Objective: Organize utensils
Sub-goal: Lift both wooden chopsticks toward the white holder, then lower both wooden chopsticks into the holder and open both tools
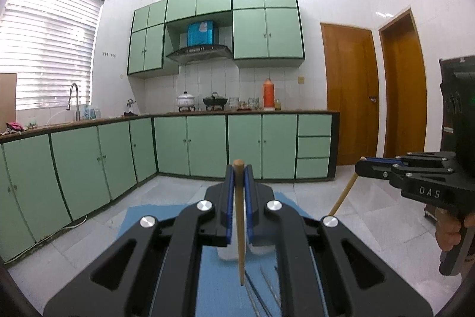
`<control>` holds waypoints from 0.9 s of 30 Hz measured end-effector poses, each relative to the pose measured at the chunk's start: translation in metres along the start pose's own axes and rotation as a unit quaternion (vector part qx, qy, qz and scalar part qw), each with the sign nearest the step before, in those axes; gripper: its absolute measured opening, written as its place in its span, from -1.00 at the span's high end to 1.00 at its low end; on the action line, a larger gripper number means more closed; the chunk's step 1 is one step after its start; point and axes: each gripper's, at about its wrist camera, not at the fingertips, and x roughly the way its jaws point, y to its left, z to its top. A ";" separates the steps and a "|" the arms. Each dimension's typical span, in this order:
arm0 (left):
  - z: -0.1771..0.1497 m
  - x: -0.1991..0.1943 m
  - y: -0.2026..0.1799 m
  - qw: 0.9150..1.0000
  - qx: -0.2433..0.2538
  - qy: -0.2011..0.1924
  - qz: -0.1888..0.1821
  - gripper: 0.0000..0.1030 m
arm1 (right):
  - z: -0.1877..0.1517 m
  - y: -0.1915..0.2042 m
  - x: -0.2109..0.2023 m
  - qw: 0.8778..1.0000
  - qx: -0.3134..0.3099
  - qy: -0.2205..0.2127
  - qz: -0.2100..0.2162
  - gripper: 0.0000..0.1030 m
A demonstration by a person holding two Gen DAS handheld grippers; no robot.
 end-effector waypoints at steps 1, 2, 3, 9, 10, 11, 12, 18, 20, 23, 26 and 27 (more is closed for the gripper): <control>0.005 0.003 0.001 1.000 -0.001 -0.006 0.002 0.89 | 0.007 -0.003 0.000 1.000 0.000 -0.006 0.000 0.87; 0.009 0.005 0.002 1.000 0.000 -0.011 0.003 0.89 | 0.013 -0.004 0.000 1.000 0.000 -0.010 -0.001 0.87; 0.016 0.008 0.002 1.000 0.001 -0.019 0.005 0.89 | 0.019 -0.006 0.001 1.000 -0.001 -0.015 -0.002 0.87; 0.052 0.040 0.003 0.998 0.006 -0.055 0.014 0.89 | 0.061 -0.018 0.013 0.999 0.001 -0.042 -0.007 0.87; 0.057 0.045 0.003 0.998 0.004 -0.057 0.013 0.89 | 0.067 -0.020 0.019 0.999 0.002 -0.045 -0.010 0.87; 0.061 0.052 0.003 0.998 0.002 -0.060 0.011 0.89 | 0.072 -0.022 0.024 0.999 0.003 -0.046 -0.011 0.87; 0.064 0.061 0.003 0.998 0.001 -0.063 0.012 0.89 | 0.077 -0.024 0.030 0.999 0.005 -0.047 -0.013 0.87; 0.063 0.117 0.002 0.999 -0.008 -0.045 0.009 0.89 | 0.083 -0.033 0.078 0.999 0.008 -0.028 -0.023 0.87; 0.055 0.136 0.004 0.999 -0.012 -0.032 0.008 0.89 | 0.080 -0.036 0.093 1.000 0.012 -0.017 -0.021 0.87; 0.043 0.158 0.007 1.000 -0.018 -0.009 0.006 0.89 | 0.071 -0.039 0.116 1.000 0.016 0.002 -0.022 0.87; 0.029 0.176 0.012 1.000 -0.019 0.012 0.009 0.89 | 0.061 -0.042 0.137 0.999 0.016 0.019 -0.024 0.87; 0.024 0.182 0.013 1.000 -0.021 0.019 0.009 0.89 | 0.058 -0.043 0.142 0.999 0.018 0.024 -0.024 0.87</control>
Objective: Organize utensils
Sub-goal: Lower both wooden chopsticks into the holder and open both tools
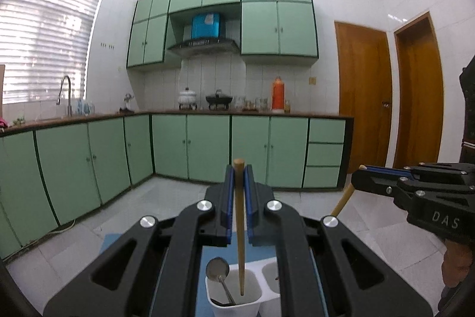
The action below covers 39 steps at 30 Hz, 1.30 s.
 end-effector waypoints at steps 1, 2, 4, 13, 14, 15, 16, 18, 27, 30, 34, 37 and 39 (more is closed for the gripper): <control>-0.003 0.005 0.003 1.000 -0.001 0.006 0.001 0.89 | -0.003 -0.002 0.007 1.000 0.004 0.006 0.002 0.87; -0.006 0.008 0.005 1.000 -0.002 0.010 0.002 0.89 | -0.006 -0.003 0.011 1.000 0.006 0.010 0.003 0.87; -0.014 0.015 0.009 1.000 -0.002 0.020 0.005 0.88 | -0.012 -0.005 0.018 1.000 0.009 0.017 0.006 0.87; -0.038 0.037 0.022 0.998 -0.003 0.061 0.011 0.88 | -0.030 -0.011 0.045 0.999 0.021 0.042 0.004 0.87; -0.038 0.039 0.024 0.998 -0.003 0.064 0.012 0.88 | -0.032 -0.012 0.047 0.999 0.023 0.045 0.003 0.87; -0.041 0.041 0.025 0.998 -0.003 0.068 0.014 0.88 | -0.034 -0.013 0.049 0.999 0.024 0.048 0.002 0.87; -0.043 0.043 0.026 0.997 -0.002 0.071 0.015 0.88 | -0.034 -0.013 0.052 0.998 0.025 0.050 0.001 0.87; -0.046 0.047 0.028 0.997 -0.002 0.079 0.017 0.88 | -0.037 -0.014 0.055 0.998 0.026 0.055 -0.001 0.87; -0.045 0.041 0.033 0.996 -0.005 0.085 0.030 0.77 | -0.037 -0.021 0.053 0.998 0.037 0.056 -0.018 0.86; -0.043 0.034 0.037 0.996 -0.009 0.081 0.039 0.20 | -0.037 -0.024 0.049 0.997 0.041 0.054 -0.027 0.62; -0.041 0.022 0.039 0.996 -0.013 0.078 0.040 -0.03 | -0.040 -0.032 0.036 0.997 0.047 0.044 -0.035 0.31; -0.042 0.008 0.040 0.996 -0.016 0.072 0.042 -0.20 | -0.044 -0.035 0.023 0.997 0.052 0.034 -0.046 0.03; -0.043 0.000 0.039 0.996 -0.016 0.072 0.041 -0.32 | -0.046 -0.037 0.016 0.997 0.056 0.031 -0.046 -0.08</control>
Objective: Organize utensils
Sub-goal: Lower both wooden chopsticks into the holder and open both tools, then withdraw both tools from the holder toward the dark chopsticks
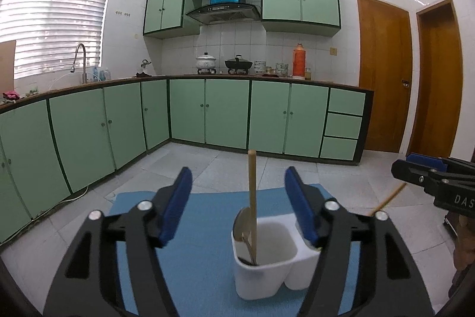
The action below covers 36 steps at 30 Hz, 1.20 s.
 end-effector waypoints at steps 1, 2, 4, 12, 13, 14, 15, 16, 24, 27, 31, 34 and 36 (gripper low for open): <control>-0.001 -0.004 0.000 1.000 -0.001 -0.001 0.000 -0.38 | -0.003 -0.001 -0.005 1.000 0.004 -0.003 -0.001 -0.13; -0.002 -0.008 0.001 1.000 -0.003 -0.002 -0.001 -0.41 | -0.006 -0.002 -0.009 1.000 0.006 -0.005 -0.002 -0.21; -0.006 -0.019 0.001 1.000 -0.007 -0.004 -0.003 -0.55 | -0.013 -0.003 -0.017 1.000 0.012 -0.010 -0.001 -0.33; -0.034 -0.059 0.000 1.000 -0.010 0.002 -0.009 -0.75 | -0.049 0.003 -0.048 1.000 0.015 -0.018 0.006 -0.56; -0.037 -0.062 0.000 1.000 -0.009 0.003 -0.009 -0.75 | -0.055 0.004 -0.052 1.000 0.013 -0.017 0.006 -0.56; -0.041 -0.066 -0.001 1.000 -0.008 0.003 -0.008 -0.76 | -0.060 0.006 -0.055 1.000 0.010 -0.017 0.006 -0.59; -0.046 -0.071 -0.002 1.000 -0.005 0.004 -0.006 -0.77 | -0.065 0.006 -0.058 1.000 0.008 -0.017 0.008 -0.62; -0.051 -0.075 -0.002 1.000 -0.003 0.006 -0.005 -0.79 | -0.073 0.008 -0.062 1.000 0.005 -0.017 0.009 -0.63; -0.093 -0.103 0.000 0.999 -0.002 0.040 0.002 -0.81 | -0.121 0.019 -0.084 1.000 -0.006 -0.005 -0.004 -0.71; -0.114 -0.113 0.004 0.998 -0.008 0.056 0.004 -0.82 | -0.143 0.027 -0.092 1.000 -0.011 -0.006 -0.023 -0.71; -0.139 -0.126 0.004 0.997 -0.010 0.073 0.012 -0.82 | -0.177 0.038 -0.099 0.999 -0.004 0.001 -0.040 -0.71; -0.157 -0.135 0.004 0.996 -0.011 0.081 0.016 -0.82 | -0.198 0.045 -0.103 0.999 -0.001 0.000 -0.053 -0.71; -0.165 -0.139 0.003 0.996 -0.012 0.086 0.016 -0.82 | -0.210 0.047 -0.105 0.998 0.006 0.001 -0.057 -0.71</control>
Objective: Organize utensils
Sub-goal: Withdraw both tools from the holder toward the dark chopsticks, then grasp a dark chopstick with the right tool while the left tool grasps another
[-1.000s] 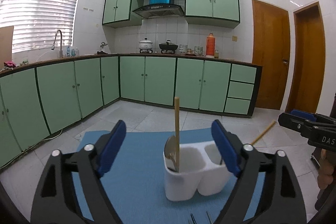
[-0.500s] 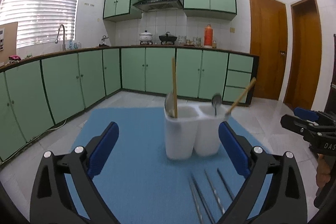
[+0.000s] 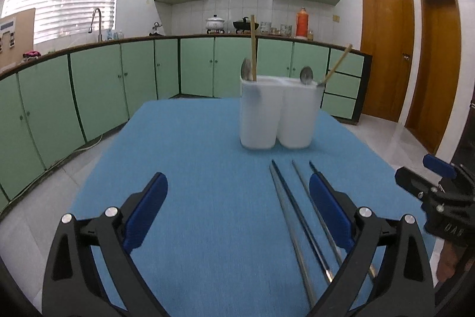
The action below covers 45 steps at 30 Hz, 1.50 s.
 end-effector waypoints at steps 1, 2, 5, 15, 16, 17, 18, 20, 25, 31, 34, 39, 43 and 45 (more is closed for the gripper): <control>-0.004 -0.002 0.000 1.000 0.000 0.002 0.000 -0.82 | -0.007 0.001 -0.002 1.000 0.003 0.001 -0.001 -0.71; -0.009 -0.004 0.000 1.000 0.001 0.002 0.002 -0.82 | -0.012 0.002 -0.003 1.000 0.004 0.001 -0.003 -0.71; -0.021 -0.011 0.001 1.000 -0.002 0.001 0.004 -0.82 | -0.029 0.006 -0.010 1.000 0.001 -0.005 -0.014 -0.71; -0.055 -0.023 0.000 1.000 0.002 0.003 0.014 -0.82 | -0.077 0.030 -0.026 0.999 -0.025 -0.022 -0.023 -0.45; -0.058 -0.024 0.001 1.000 0.002 0.003 0.015 -0.81 | -0.080 0.032 -0.026 0.999 -0.023 -0.021 -0.022 -0.41; -0.060 -0.025 0.001 1.000 0.001 0.002 0.016 -0.81 | -0.082 0.033 -0.026 0.999 -0.020 -0.020 -0.021 -0.33; -0.063 -0.027 0.002 1.000 0.000 0.002 0.017 -0.81 | -0.084 0.034 -0.025 0.999 -0.017 -0.019 -0.020 -0.24; -0.066 -0.029 0.001 1.000 0.000 0.000 0.019 -0.82 | -0.091 0.037 -0.026 1.000 -0.016 -0.018 -0.019 -0.14; -0.070 -0.033 0.003 1.000 -0.004 -0.001 0.022 -0.82 | -0.097 0.045 -0.024 1.000 -0.019 -0.012 -0.015 0.05; -0.075 -0.033 0.004 1.000 -0.007 0.002 0.019 -0.82 | -0.098 0.046 -0.017 1.000 -0.011 0.004 -0.012 0.34; -0.076 -0.033 0.004 1.000 -0.009 0.002 0.018 -0.82 | -0.097 0.045 -0.016 1.000 -0.007 0.005 -0.014 0.44; -0.076 -0.032 0.003 1.000 -0.011 0.003 0.016 -0.82 | -0.097 0.049 -0.016 1.000 -0.012 0.003 -0.020 0.53; -0.076 -0.032 0.003 1.000 -0.013 0.004 0.015 -0.82 | -0.100 0.056 -0.017 0.999 -0.024 0.001 -0.024 0.66; -0.076 -0.031 0.003 1.000 -0.013 0.005 0.015 -0.82 | -0.101 0.058 -0.017 0.999 -0.025 0.001 -0.023 0.76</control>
